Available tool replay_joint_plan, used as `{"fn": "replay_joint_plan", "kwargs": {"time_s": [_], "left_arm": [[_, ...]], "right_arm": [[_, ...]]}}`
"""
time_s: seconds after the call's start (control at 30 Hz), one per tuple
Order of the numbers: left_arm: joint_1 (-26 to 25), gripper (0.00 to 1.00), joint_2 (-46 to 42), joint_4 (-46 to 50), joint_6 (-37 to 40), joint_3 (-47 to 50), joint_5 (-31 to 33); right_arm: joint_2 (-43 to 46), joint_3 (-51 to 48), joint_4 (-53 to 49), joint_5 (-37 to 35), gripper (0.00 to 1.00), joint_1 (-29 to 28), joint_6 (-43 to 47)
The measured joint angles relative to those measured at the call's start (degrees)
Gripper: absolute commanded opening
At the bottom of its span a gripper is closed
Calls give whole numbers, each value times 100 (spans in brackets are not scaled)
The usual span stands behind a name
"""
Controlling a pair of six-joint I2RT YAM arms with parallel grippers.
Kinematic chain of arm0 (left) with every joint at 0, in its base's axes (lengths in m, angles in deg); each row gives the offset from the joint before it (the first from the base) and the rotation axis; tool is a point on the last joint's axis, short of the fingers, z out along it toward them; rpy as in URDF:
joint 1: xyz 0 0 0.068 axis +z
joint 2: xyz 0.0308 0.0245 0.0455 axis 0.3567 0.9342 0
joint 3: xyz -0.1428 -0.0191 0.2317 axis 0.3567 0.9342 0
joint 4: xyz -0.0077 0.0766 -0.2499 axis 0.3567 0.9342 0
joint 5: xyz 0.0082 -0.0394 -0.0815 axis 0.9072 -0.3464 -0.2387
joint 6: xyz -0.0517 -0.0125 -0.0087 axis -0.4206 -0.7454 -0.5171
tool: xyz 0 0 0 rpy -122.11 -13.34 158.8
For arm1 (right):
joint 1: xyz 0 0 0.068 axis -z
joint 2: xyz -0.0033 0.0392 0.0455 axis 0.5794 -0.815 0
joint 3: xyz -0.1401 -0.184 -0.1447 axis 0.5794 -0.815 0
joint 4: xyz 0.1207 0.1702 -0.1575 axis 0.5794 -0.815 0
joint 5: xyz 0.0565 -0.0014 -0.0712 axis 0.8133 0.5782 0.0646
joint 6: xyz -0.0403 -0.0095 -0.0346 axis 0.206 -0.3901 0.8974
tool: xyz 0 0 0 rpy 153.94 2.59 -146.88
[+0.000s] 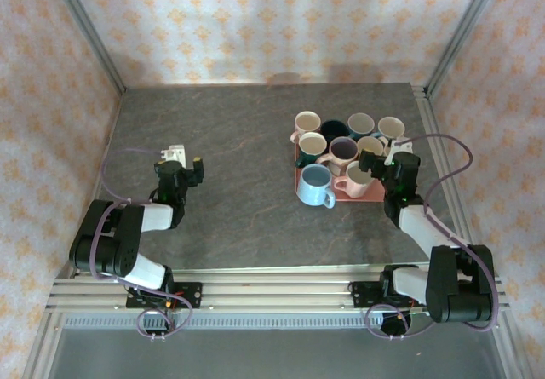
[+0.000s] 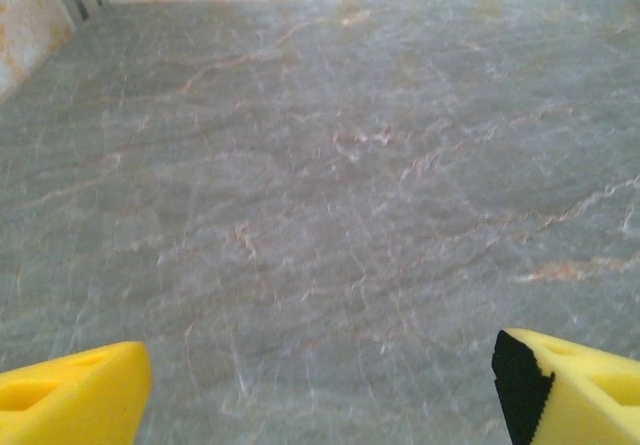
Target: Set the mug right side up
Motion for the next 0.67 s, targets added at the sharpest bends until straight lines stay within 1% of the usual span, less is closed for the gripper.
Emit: {"fn": "replay_joint_plan", "kwargs": {"time_s": [0.03, 0.17, 0.4, 0.67], "left_arm": [[0, 100, 2, 13, 2, -44, 0], [4, 100, 2, 61, -4, -96, 2], [81, 100, 7, 179, -7, -96, -35], [79, 100, 7, 181, -7, -96, -37]], "right_arm": [[0, -9, 11, 0, 99, 0, 2], [-55, -83, 258, 2, 99, 0, 20], [-481, -111, 857, -31, 99, 0, 83], [-549, -153, 1027, -42, 99, 0, 129]]}}
